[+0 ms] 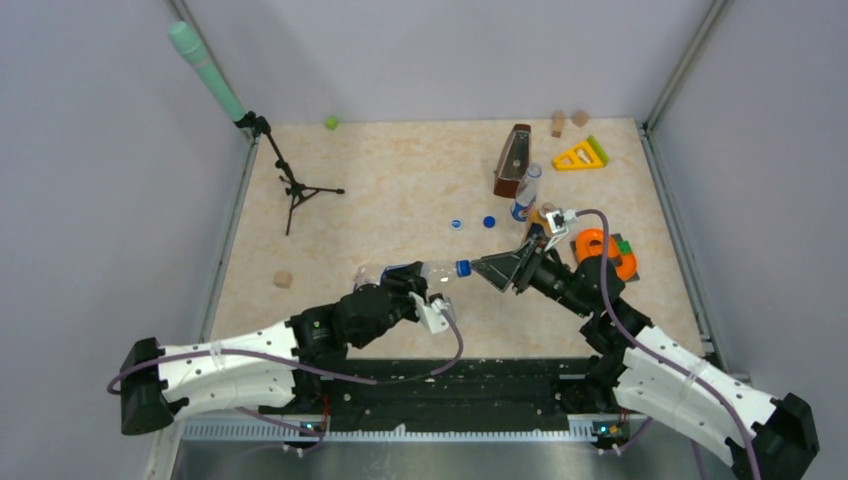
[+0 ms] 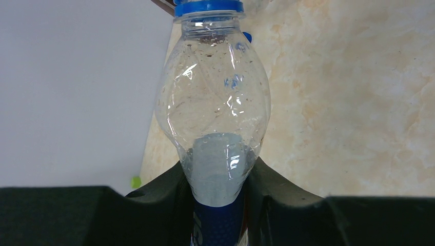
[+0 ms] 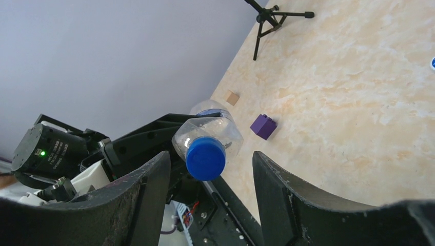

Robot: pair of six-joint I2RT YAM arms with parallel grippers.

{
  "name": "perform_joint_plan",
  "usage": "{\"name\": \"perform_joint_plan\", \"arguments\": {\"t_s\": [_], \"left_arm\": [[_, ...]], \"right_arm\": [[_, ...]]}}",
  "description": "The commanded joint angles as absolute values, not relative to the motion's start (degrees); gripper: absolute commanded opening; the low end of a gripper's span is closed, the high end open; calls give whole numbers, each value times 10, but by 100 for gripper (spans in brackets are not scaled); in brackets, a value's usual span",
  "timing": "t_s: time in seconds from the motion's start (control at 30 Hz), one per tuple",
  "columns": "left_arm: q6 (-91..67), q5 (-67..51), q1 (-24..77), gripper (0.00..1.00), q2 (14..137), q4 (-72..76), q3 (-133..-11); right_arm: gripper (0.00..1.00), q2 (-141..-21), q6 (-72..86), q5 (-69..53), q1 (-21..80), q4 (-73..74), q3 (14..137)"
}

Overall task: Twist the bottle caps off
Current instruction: Unscrew the bottle cap from the plastic bottle.

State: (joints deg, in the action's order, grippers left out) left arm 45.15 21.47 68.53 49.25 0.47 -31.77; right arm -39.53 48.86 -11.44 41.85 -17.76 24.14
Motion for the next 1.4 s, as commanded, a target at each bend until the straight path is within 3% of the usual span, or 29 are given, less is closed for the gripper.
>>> {"name": "perform_joint_plan", "arguments": {"t_s": [0.0,0.97,1.17,1.37], "left_arm": [[449,223,688,0,480,36,-329],[461,211,688,0,463,36,-312],[467,208,688,0,460,37,-305],[463,219,688,0,458,37,-302]], "right_arm": [[59,-383,484,-112,420,-180,261],[59,-434,506,-157,420,-239,263],[52,-478,540,-204,420,-333,251],[30,-486,534,-211,420,-335,249]]}}
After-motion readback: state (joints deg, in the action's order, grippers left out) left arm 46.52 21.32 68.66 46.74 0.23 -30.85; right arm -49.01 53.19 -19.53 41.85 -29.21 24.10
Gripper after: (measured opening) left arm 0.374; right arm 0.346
